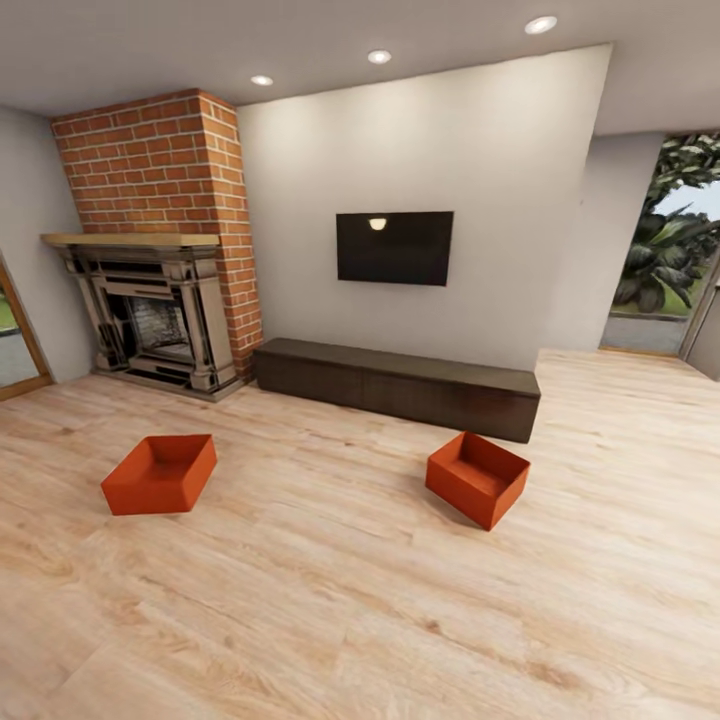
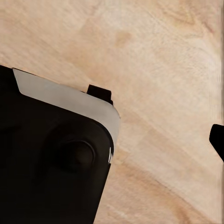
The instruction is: Move the two storage containers from the living room to the garage. In the garage, place one container on the floor and stack the other container on top of it (either order is fine).
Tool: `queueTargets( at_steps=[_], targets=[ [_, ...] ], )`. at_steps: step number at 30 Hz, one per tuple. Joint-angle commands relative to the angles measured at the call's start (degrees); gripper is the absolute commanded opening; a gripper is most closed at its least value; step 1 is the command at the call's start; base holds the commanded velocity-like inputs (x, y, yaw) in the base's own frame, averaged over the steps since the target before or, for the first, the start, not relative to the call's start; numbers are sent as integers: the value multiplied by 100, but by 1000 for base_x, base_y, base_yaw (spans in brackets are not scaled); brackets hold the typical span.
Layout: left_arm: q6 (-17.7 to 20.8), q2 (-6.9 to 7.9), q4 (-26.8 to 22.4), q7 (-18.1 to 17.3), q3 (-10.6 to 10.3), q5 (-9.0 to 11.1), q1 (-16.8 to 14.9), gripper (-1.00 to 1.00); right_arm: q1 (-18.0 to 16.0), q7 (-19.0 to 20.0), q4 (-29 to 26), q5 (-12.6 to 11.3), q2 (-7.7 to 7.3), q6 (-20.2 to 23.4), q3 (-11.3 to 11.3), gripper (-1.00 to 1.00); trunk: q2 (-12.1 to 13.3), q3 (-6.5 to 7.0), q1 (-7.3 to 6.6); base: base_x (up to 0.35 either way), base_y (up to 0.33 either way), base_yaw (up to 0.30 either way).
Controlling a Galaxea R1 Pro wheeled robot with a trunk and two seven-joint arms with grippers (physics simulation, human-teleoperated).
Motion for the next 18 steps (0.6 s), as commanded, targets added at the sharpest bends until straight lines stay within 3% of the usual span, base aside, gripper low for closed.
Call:
queueTargets(
  at_steps=[1, 18],
  targets=[
    [-13, -3, -2, 5, 2, 26, -1, 100, -5, -4, 13, -51, 2, -29, 49, 100, -2, -5, 3, 326, 0, 0],
    [-12, -1, -2, 6, 5, 26, -1, 100, -6, -4, 13, -51, 3, -29, 49, 100, -2, -5, 3, 326, 0, 0]
  ],
)
